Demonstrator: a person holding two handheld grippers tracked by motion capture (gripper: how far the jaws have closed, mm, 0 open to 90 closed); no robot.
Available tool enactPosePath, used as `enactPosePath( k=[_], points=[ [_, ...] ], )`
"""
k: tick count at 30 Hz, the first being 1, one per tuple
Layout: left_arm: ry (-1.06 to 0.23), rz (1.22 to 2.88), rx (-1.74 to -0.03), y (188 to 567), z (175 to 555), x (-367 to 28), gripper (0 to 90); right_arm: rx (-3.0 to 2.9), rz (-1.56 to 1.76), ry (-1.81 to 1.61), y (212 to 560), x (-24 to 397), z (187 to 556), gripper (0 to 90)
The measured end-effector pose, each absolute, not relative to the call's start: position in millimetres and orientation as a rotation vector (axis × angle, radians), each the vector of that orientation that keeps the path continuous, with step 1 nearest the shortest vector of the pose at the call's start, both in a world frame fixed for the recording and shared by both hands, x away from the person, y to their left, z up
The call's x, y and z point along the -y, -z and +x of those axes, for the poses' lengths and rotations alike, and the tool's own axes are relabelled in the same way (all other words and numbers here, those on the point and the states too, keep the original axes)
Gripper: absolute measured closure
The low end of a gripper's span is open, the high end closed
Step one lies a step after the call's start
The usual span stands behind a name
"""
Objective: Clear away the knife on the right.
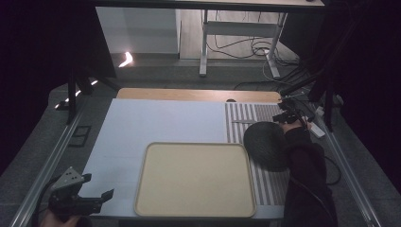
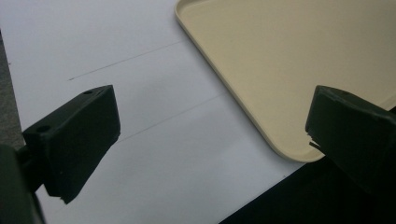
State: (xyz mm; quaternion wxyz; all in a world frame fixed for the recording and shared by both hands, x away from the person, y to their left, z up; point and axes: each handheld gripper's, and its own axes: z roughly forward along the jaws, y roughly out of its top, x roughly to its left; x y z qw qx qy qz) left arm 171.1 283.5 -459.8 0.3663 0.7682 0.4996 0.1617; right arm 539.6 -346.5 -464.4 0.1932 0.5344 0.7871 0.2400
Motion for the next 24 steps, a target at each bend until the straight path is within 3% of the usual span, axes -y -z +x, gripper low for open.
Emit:
enactPosePath(
  k=[24],
  points=[
    [-0.41, 1.983, -1.296, 460, 171, -283, 3.4, -2.131, 1.552, -0.539, 495, 374, 561, 89.7]
  ],
)
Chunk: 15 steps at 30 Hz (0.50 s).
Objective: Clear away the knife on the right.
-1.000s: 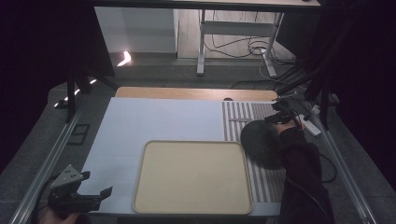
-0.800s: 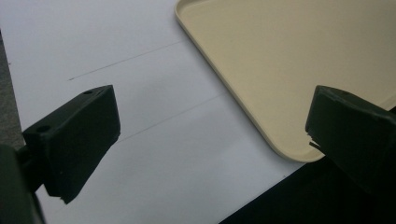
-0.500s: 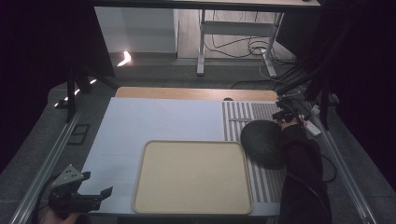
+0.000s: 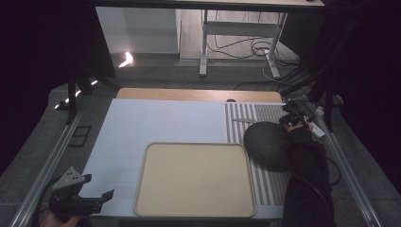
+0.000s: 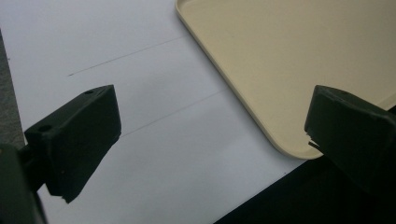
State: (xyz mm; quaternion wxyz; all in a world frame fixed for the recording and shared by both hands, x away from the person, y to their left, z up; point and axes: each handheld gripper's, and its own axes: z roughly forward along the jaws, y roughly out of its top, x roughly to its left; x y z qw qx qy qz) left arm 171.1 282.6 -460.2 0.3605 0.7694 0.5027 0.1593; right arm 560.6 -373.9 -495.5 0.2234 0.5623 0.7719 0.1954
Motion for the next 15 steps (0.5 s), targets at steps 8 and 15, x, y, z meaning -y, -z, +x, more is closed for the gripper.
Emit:
enactPosePath(
  k=[8, 15],
  points=[
    [-0.412, 1.988, -1.291, 460.1, 171.6, -282.3, 3.4, -2.246, 1.564, -0.464, 488.9, 384.2, 550.4, 90.0],
    [-0.408, 1.988, -1.293, 460.1, 172.4, -282.1, 3.5, -2.287, 1.612, -0.43, 485.6, 386.4, 549.5, 90.0]
  ],
)
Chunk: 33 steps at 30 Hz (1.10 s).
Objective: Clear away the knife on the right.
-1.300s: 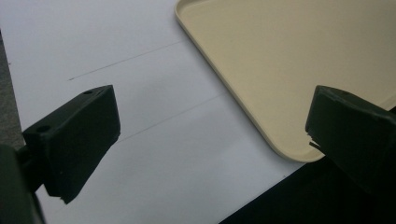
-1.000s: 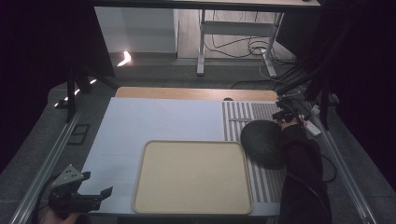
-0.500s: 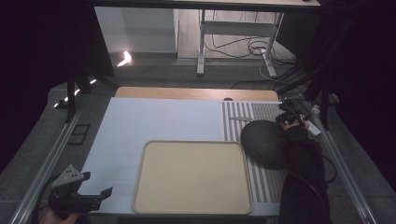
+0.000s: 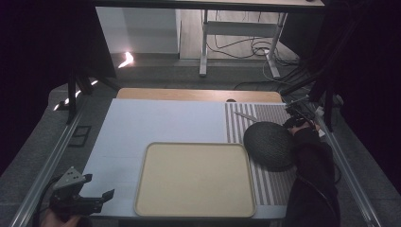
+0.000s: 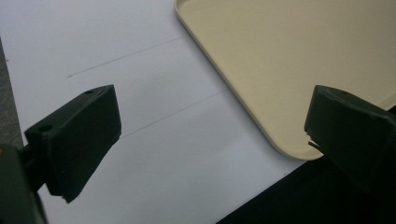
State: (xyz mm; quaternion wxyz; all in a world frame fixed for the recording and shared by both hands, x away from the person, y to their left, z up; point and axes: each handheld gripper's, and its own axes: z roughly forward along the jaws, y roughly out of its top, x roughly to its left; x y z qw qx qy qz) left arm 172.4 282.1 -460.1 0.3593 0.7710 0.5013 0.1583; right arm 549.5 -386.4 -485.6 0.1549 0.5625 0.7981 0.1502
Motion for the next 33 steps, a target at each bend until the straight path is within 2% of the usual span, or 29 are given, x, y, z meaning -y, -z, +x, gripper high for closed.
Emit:
enactPosePath(
  k=[2, 6, 7, 8, 11, 16, 19, 21, 28, 33],
  points=[
    [-0.41, 1.987, -1.294, 460, 172, -282, 3.5, -2.298, 1.618, -0.423, 485, 388, 550, 89.9],
    [-0.412, 1.993, -1.294, 460, 172, -281, 3.6, -2.263, 1.595, -0.473, 478, 384, 551, 78.3],
    [-0.412, 1.993, -1.294, 460, 172, -281, 3.6, -2.252, 1.571, -0.513, 472, 376, 553, 71.0],
    [-0.413, 1.994, -1.293, 460, 172, -281, 3.6, -2.252, 1.571, -0.513, 472, 376, 553, 71.0],
    [-0.412, 1.994, -1.294, 460, 172, -281, 3.6, -2.255, 1.545, -0.576, 465, 362, 556, 56.8],
    [-0.414, 1.995, -1.294, 460, 172, -281, 3.6, -2.257, 1.524, -0.616, 468, 336, 565, 24.0],
    [-0.413, 1.994, -1.295, 460, 172, -281, 3.6, -2.263, 1.512, -0.597, 474, 321, 570, 10.1],
    [-0.412, 1.993, -1.295, 460, 172, -282, 3.6, -2.274, 1.513, -0.567, 478, 313, 573, 4.8],
    [-0.414, 1.996, -1.293, 460, 172, -281, 3.6, -2.314, 1.514, -0.464, 491, 293, 585, 3.7],
    [-0.414, 1.998, -1.293, 460, 172, -281, 3.6, -2.331, 1.483, -0.358, 496, 289, 592, 10.7]
  ],
)
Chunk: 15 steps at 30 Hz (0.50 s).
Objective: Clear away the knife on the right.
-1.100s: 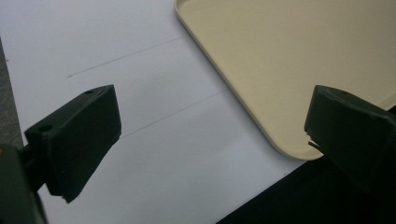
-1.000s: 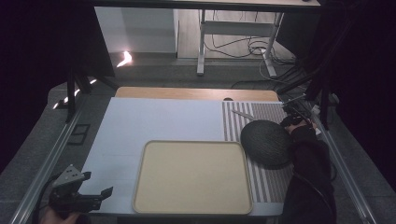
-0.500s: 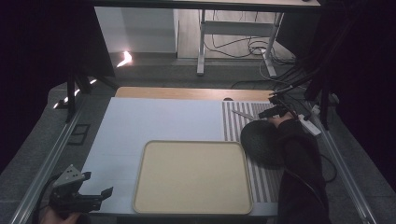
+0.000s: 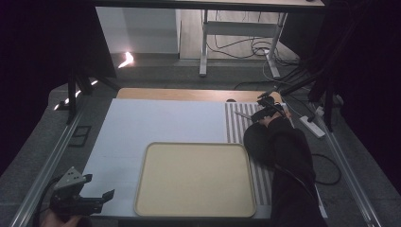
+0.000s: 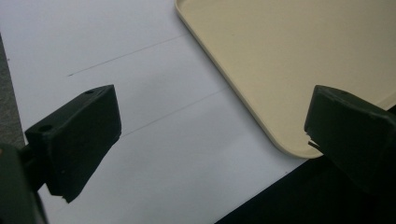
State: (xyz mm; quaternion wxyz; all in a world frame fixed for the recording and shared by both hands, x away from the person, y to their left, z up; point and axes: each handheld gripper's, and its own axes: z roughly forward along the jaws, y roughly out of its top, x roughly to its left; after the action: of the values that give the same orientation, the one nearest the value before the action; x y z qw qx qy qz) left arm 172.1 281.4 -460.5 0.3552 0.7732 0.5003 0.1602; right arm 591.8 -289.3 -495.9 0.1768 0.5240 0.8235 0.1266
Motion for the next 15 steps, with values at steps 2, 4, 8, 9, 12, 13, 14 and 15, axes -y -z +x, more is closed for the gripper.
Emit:
enactPosePath(
  k=[2, 4, 8, 9, 12, 13, 14, 15],
  points=[
    [-0.415, 1.999, -1.292, 460, 172, -281, 3.6, -2.345, 1.491, -0.377, 497, 292, 593, 15.0],
    [-0.416, 1.999, -1.292, 460, 172, -281, 3.6, -2.367, 1.503, -0.393, 494, 295, 594, 23.3],
    [-0.417, 2.002, -1.291, 460, 172, -281, 3.6, -2.363, 1.527, -0.412, 491, 310, 593, 37.0],
    [-0.417, 2.001, -1.291, 460, 172, -281, 3.6, -2.363, 1.527, -0.412, 491, 310, 593, 37.0],
    [-0.417, 2.002, -1.292, 460, 172, -281, 3.6, -2.353, 1.539, -0.41, 489, 320, 591, 46.3],
    [-0.418, 2.002, -1.292, 460, 172, -281, 3.6, -2.339, 1.545, -0.419, 490, 322, 591, 48.9],
    [-0.418, 2.002, -1.292, 460, 172, -281, 3.6, -2.337, 1.548, -0.423, 489, 325, 590, 51.5],
    [-0.418, 2.002, -1.292, 460, 172, -281, 3.5, -2.336, 1.551, -0.421, 489, 327, 590, 54.1]
  ],
)
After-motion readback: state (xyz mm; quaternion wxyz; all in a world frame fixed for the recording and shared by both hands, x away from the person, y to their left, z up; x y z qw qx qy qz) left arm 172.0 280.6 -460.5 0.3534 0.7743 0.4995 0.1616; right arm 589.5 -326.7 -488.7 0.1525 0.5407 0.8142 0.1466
